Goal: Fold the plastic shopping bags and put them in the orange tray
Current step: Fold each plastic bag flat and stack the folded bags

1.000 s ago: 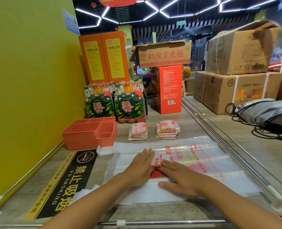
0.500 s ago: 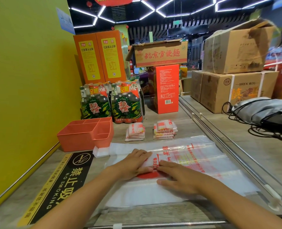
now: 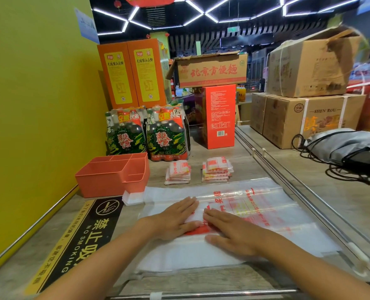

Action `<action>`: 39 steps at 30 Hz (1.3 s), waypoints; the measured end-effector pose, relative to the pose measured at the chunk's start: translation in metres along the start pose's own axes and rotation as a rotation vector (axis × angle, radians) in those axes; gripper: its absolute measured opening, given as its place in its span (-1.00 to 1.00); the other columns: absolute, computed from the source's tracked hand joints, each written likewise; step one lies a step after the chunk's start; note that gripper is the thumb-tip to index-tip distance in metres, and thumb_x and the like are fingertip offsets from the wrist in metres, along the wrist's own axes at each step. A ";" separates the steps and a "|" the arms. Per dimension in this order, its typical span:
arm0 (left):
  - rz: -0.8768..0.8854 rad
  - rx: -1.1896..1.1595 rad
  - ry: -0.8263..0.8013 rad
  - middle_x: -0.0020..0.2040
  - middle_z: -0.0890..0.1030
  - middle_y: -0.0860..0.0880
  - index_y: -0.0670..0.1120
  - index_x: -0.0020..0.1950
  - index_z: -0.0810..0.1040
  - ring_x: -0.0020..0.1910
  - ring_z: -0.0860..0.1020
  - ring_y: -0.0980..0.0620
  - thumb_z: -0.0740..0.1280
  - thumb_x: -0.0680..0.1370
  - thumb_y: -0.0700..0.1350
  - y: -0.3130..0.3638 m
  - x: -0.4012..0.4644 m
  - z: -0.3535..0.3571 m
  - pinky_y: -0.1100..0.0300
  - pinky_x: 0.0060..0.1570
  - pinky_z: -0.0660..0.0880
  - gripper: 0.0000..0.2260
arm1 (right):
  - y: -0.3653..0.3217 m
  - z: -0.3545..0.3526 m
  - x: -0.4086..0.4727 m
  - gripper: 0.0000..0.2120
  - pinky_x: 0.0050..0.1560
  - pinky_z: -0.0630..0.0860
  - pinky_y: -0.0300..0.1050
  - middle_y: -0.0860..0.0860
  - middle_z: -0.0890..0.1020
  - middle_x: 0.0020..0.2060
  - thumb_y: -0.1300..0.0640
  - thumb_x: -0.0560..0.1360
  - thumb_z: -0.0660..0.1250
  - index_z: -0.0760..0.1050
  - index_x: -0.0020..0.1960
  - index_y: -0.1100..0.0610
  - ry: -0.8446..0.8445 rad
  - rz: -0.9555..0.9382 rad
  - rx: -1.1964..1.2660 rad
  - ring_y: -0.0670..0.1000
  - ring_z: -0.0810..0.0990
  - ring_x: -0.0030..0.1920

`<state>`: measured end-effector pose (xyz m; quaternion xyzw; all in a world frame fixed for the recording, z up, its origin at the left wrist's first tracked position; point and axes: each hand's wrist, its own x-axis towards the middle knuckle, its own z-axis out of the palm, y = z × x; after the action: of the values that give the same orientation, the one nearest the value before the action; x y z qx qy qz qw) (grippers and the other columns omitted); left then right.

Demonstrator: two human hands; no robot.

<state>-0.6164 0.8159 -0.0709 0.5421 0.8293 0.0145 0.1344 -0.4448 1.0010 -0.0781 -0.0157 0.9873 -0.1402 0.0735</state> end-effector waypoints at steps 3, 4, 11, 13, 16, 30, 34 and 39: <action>-0.066 -0.056 -0.023 0.62 -0.32 0.06 -0.01 0.64 -0.25 0.57 -0.31 0.17 -0.02 0.66 0.29 -0.002 -0.010 -0.004 0.19 0.54 -0.25 -0.30 | 0.001 -0.001 0.001 -0.25 0.61 -0.07 0.01 -0.20 -0.14 0.61 -0.44 0.58 -0.06 -0.16 0.64 -0.13 -0.011 -0.007 -0.007 -0.14 -0.15 0.61; -0.112 -0.080 -0.012 0.62 -0.31 0.04 -0.03 0.64 -0.26 0.58 -0.29 0.14 -0.01 0.66 0.29 -0.003 -0.014 -0.004 0.18 0.54 -0.23 -0.29 | 0.002 0.000 0.002 -0.24 0.61 -0.07 0.02 -0.21 -0.14 0.62 -0.45 0.57 -0.07 -0.17 0.64 -0.13 -0.012 -0.005 -0.006 -0.13 -0.15 0.61; -0.177 -0.460 0.094 0.61 0.03 0.14 -0.06 0.65 -0.13 0.56 0.06 0.19 0.14 0.69 0.13 0.001 -0.040 -0.001 0.32 0.47 0.00 -0.34 | 0.007 0.004 0.003 -0.22 0.62 -0.06 0.05 -0.23 -0.14 0.61 -0.49 0.55 -0.08 -0.21 0.63 -0.18 -0.002 -0.003 0.013 -0.13 -0.15 0.61; -0.174 -0.676 0.168 0.59 0.13 0.13 -0.03 0.65 -0.05 0.47 0.19 0.24 0.23 0.67 0.06 0.000 -0.037 0.004 0.36 0.41 0.17 -0.35 | 0.005 0.005 0.003 -0.23 0.62 -0.06 0.04 -0.22 -0.14 0.61 -0.47 0.56 -0.07 -0.21 0.63 -0.17 -0.005 -0.004 0.011 -0.13 -0.15 0.61; -0.231 -1.059 0.411 0.50 0.38 -0.03 -0.10 0.62 0.13 0.31 0.46 0.14 0.34 0.63 -0.13 0.006 -0.025 0.008 0.41 0.09 0.48 -0.39 | 0.001 0.002 -0.001 -0.25 0.61 -0.07 0.02 -0.20 -0.14 0.62 -0.43 0.58 -0.04 -0.21 0.63 -0.15 0.005 0.000 0.019 -0.11 -0.14 0.61; -0.447 -1.581 0.531 -0.09 0.72 -0.22 -0.29 0.16 0.58 -0.21 0.72 -0.09 0.32 0.59 -0.38 0.044 -0.009 -0.007 0.18 -0.32 0.62 -0.83 | -0.003 -0.008 -0.007 -0.34 0.60 0.02 -0.09 -0.21 0.05 0.61 -0.35 0.61 0.03 0.03 0.63 -0.14 0.146 -0.029 0.110 -0.20 -0.06 0.58; -0.319 -1.552 0.541 0.00 0.72 -0.19 -0.20 0.26 0.56 -0.03 0.71 -0.15 0.36 0.59 -0.32 0.042 -0.013 -0.014 0.11 -0.13 0.67 -0.76 | -0.012 -0.023 -0.010 -0.35 0.40 0.29 -0.27 -0.25 0.20 0.50 -0.20 0.59 0.25 0.07 0.59 -0.15 0.408 0.017 0.568 -0.19 0.21 0.46; -0.113 -1.664 0.450 0.11 0.69 -0.22 -0.11 0.29 0.54 0.09 0.68 -0.19 0.35 0.60 -0.27 0.048 -0.019 -0.025 0.07 -0.07 0.65 -0.73 | -0.013 -0.032 -0.003 -0.28 0.33 0.45 -0.01 -0.24 0.41 0.35 -0.12 0.53 0.38 0.06 0.56 -0.17 0.468 0.139 1.051 -0.15 0.43 0.35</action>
<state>-0.5720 0.8213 -0.0344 0.2097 0.5818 0.7174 0.3207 -0.4461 0.9975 -0.0431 0.1190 0.7738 -0.6062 -0.1399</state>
